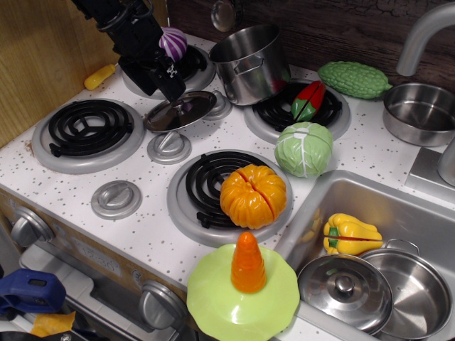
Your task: Put lid on stove
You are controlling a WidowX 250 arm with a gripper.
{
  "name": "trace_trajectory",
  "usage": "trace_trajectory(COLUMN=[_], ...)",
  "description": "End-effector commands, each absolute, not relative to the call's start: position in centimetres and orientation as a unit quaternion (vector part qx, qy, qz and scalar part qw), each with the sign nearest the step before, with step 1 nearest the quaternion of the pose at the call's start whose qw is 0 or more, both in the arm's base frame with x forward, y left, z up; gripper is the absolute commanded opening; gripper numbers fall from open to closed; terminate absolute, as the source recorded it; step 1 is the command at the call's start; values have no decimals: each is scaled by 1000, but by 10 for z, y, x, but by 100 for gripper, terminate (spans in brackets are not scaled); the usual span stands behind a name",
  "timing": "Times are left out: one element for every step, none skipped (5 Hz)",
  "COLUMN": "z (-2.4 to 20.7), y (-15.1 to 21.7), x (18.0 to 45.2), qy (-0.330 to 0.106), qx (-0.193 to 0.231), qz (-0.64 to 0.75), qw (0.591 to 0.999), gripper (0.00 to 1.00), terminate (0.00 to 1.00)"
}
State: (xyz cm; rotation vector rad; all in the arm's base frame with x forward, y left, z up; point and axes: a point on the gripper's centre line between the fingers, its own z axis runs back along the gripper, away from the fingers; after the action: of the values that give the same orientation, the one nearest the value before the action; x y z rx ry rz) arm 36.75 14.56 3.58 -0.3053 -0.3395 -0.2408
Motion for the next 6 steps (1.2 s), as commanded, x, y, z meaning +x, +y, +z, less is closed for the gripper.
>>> trace_trajectory(z=[46,41,39,37,33,30], y=[142,137,135,132,128,127], x=[381,384,386,385,384,383], qy=[-191,-200,-201,-211,-219,-225], qx=[-140,-152,-151,-157,-156,-159], qz=[-135,-134,-138,-138,-128,-127], qw=[962,958,958,955,955,953], gripper=[100,100,100,100,0,0], terminate=[0,0,0,0,0,0])
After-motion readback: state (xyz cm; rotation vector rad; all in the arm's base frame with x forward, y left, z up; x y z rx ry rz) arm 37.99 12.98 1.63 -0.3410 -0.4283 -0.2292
